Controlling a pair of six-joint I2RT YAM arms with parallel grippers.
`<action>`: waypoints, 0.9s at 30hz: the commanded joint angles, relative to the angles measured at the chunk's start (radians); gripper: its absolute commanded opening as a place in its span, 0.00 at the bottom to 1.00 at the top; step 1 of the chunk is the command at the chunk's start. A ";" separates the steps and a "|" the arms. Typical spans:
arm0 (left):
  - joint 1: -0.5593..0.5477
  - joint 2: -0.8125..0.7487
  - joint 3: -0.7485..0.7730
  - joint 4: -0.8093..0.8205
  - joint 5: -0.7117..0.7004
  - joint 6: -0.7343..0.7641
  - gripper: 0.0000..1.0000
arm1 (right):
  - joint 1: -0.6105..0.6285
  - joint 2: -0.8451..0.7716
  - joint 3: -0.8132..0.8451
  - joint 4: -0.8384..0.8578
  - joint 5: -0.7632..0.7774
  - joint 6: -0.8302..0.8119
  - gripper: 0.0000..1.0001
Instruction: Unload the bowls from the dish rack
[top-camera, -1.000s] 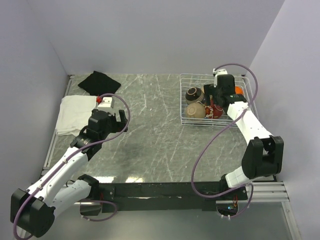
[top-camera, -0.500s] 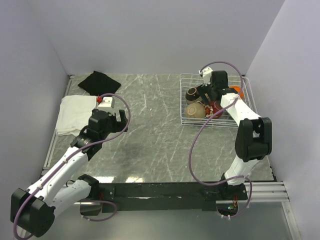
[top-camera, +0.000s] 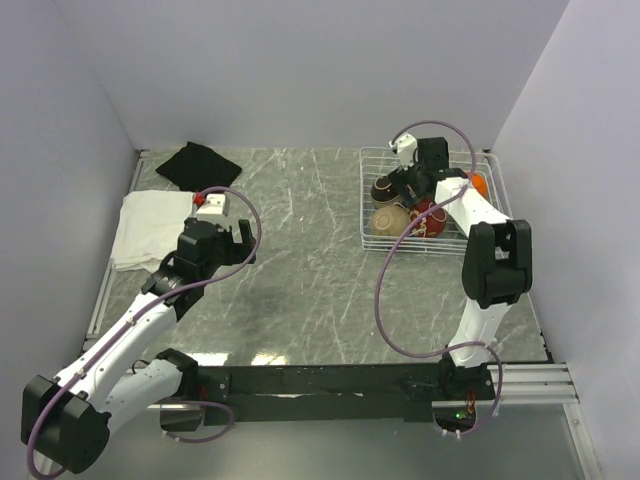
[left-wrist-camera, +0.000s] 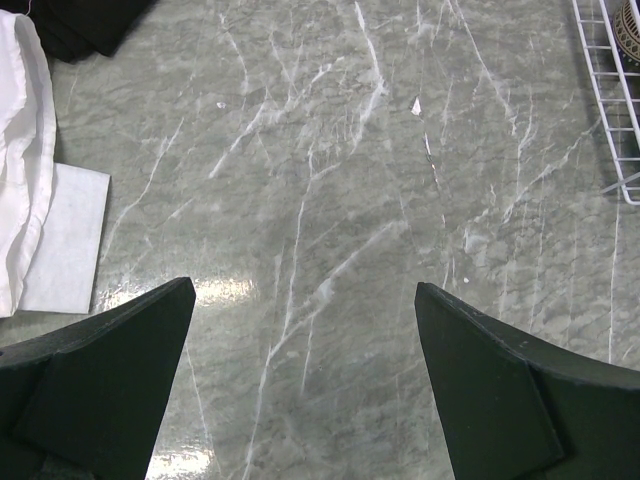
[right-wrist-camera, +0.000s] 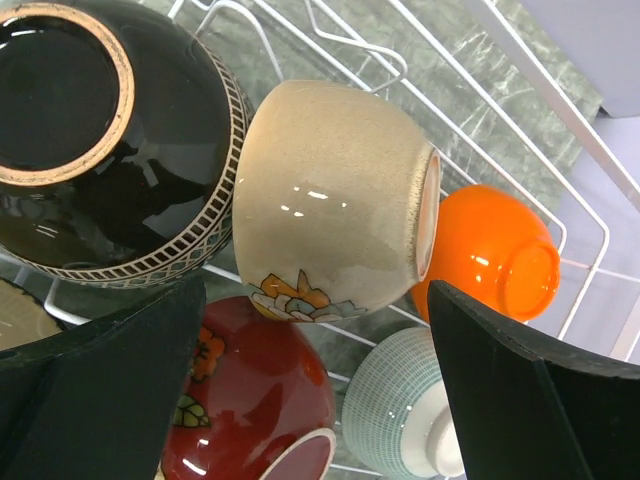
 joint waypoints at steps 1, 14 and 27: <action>-0.004 0.001 0.019 0.034 -0.008 0.015 0.99 | -0.005 0.023 0.042 0.002 -0.009 -0.029 1.00; -0.006 0.018 0.013 0.025 0.026 0.003 0.99 | -0.003 0.069 0.065 0.005 0.014 -0.087 0.98; -0.004 0.026 0.016 0.008 0.020 0.001 0.99 | 0.005 0.007 0.053 0.038 0.095 -0.132 1.00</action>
